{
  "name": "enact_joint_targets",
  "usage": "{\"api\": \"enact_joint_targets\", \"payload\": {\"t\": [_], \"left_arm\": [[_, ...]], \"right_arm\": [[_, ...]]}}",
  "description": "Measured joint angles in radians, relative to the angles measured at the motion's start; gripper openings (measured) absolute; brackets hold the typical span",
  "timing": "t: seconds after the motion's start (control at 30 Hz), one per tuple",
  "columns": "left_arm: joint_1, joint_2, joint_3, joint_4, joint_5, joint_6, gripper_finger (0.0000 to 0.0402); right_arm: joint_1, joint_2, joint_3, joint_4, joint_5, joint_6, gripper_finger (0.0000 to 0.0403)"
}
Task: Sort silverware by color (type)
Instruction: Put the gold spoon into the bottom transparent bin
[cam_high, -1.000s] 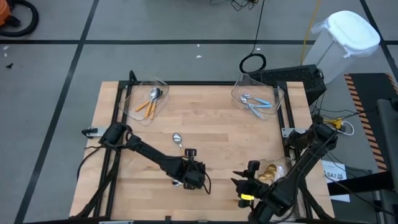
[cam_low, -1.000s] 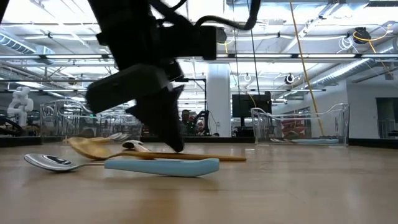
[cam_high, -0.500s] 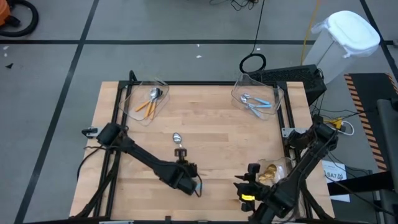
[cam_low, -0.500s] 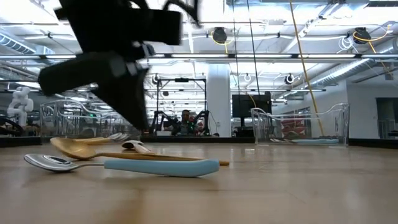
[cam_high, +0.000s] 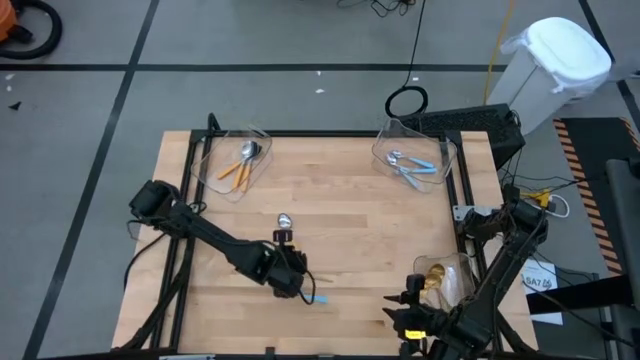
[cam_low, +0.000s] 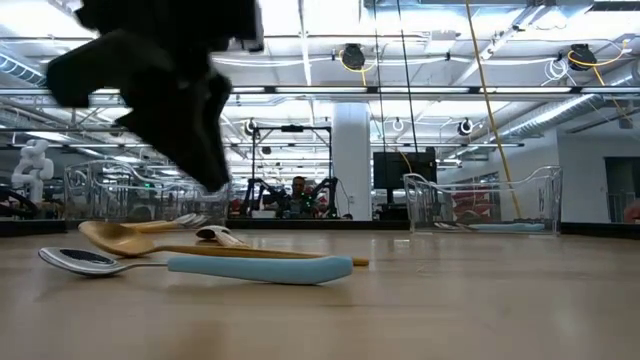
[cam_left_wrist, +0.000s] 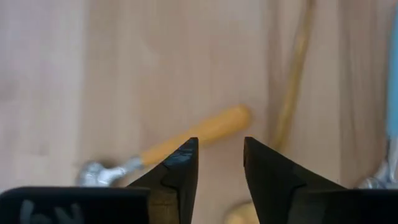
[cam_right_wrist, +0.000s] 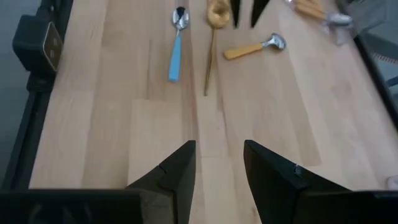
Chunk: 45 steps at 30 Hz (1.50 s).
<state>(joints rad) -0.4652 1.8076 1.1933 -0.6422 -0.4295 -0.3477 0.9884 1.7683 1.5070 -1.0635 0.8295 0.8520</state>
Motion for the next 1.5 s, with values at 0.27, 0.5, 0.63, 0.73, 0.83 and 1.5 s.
{"api": "enact_joint_targets", "payload": {"t": [0.27,0.5,0.63,0.73,0.83,1.5], "left_arm": [[-0.018,0.008,-0.023,0.011,0.097,-0.032,0.0129],[-0.033,0.05,-0.025,0.034,0.099,-0.059,0.0129],[-0.045,0.079,-0.023,0.041,0.1,-0.099,0.0129],[-0.05,0.097,-0.023,0.028,0.098,-0.107,0.0129],[-0.055,0.106,-0.023,0.014,0.058,-0.108,0.0129],[-0.04,0.149,-0.016,0.042,0.063,-0.087,0.0009]], "right_arm": [[0.044,0.004,0.0,0.008,0.028,0.027,0.0132],[0.073,0.06,0.0,0.02,0.058,0.034,0.0132],[0.081,0.082,0.0,0.024,0.059,0.034,0.0132],[0.085,0.088,0.0,0.031,0.064,0.034,0.0132],[0.085,0.09,0.0,0.035,0.066,0.033,0.0132],[0.084,0.09,0.0,0.044,0.086,0.103,0.0132]]}}
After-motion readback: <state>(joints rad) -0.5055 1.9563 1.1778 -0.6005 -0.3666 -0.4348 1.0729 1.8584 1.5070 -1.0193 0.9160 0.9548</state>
